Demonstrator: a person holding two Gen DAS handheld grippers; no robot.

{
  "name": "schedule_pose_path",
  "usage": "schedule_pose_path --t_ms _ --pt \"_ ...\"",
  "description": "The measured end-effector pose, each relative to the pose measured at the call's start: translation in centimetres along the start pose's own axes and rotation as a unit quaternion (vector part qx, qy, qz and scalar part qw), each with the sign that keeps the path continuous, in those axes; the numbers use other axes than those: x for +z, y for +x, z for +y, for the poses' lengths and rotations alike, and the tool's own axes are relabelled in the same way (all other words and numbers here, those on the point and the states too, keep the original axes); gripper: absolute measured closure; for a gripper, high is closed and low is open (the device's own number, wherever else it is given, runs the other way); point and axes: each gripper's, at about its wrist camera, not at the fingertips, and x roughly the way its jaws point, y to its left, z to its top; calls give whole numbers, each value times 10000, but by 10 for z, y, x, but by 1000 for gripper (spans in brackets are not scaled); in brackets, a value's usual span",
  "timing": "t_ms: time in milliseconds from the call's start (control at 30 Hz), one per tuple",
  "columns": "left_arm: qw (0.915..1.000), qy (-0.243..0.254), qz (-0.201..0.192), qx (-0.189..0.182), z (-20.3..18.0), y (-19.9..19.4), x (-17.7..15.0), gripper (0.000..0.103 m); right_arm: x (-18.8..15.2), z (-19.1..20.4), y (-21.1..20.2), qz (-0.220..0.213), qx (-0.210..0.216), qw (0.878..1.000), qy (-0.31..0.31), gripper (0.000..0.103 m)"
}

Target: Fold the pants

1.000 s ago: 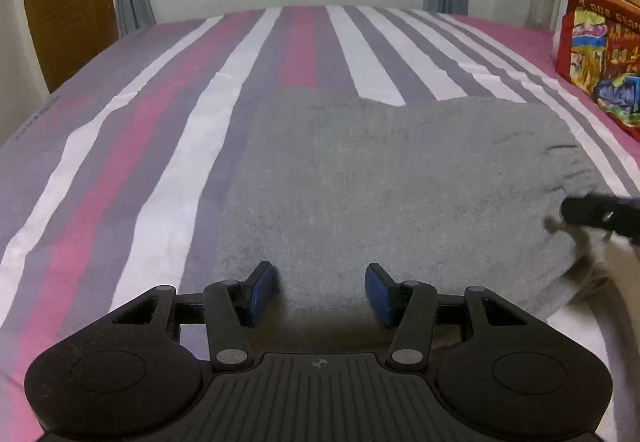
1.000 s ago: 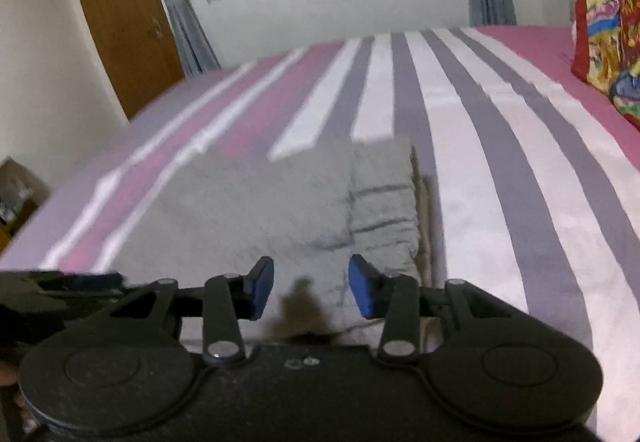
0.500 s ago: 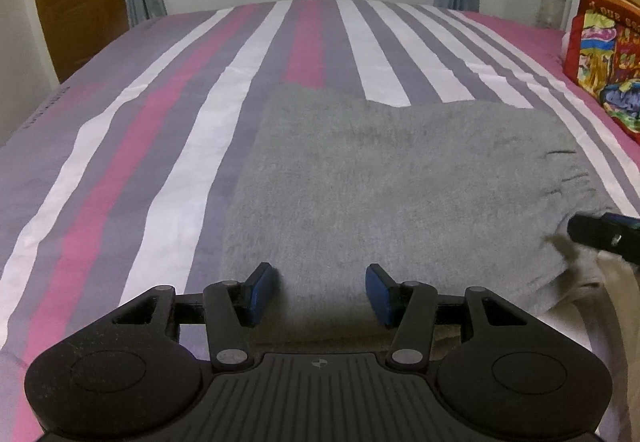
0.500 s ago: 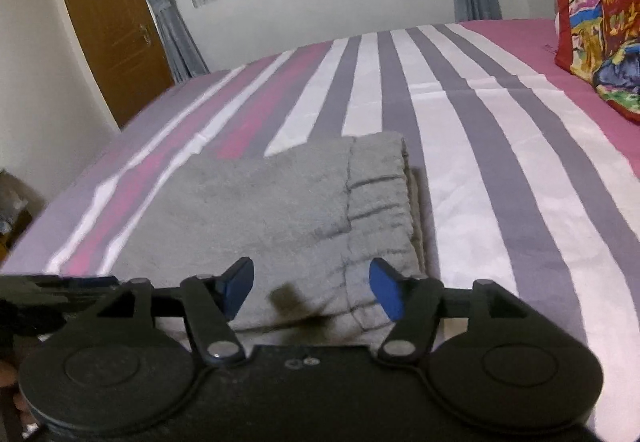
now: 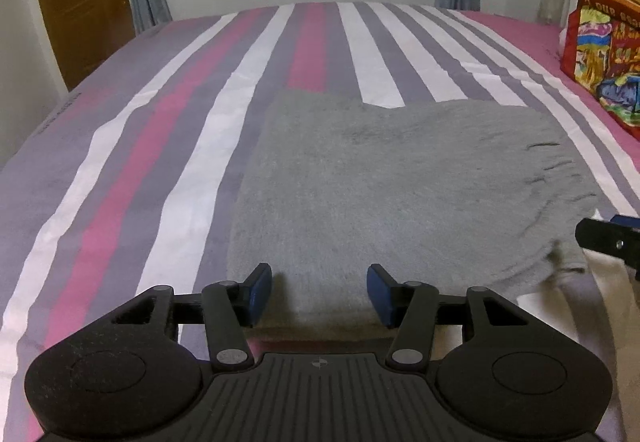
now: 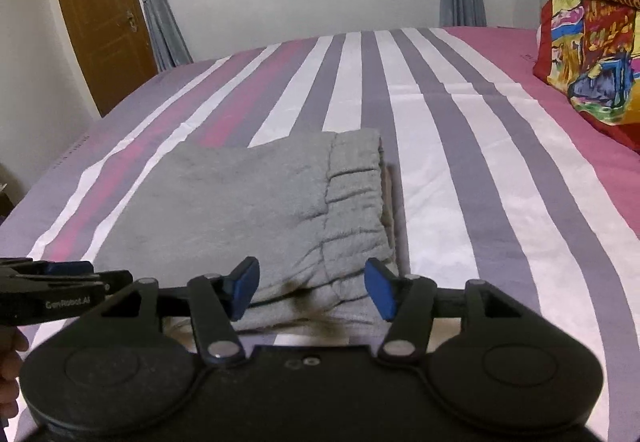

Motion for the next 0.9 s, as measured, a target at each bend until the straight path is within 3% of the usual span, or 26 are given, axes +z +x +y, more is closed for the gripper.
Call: schedule_pose_path --t_ms 67,133,167,200,267,500,700,733,767,900 --pt "10000 17 25 3 -1 -10 -1 48 -3 0 -9 -26 60 10000 46 44" --pt "10000 51 -5 29 -2 -23 -2 22 -7 1 -23 -116 148 9998 100 43" --pt "9999 79 -127 82 -3 -35 -5 4 -9 1 -30 -175 195 9996 129 43" --pt "9995 110 -281 128 -4 -45 -7 0 -12 2 -40 -233 252 9993 149 41" --pt "9975 255 -627 178 -6 -69 -13 0 -19 5 -57 -328 340 9988 123 41" --pt "9968 39 -784 125 0 -136 -29 0 -40 16 -117 -598 644 9960 128 37" --pt "9934 -159 -1135 -24 11 -194 -56 0 -47 18 -168 -851 861 9923 278 22" --pt "9929 -159 -1180 -34 13 -203 -61 0 -48 19 -176 -876 891 9918 282 15" --pt "9927 -160 -1191 -30 14 -209 -64 0 -48 20 -183 -904 913 9912 309 7" --pt "9932 -347 -1103 -104 17 -230 -74 0 -51 32 -212 -1097 955 9887 367 0"
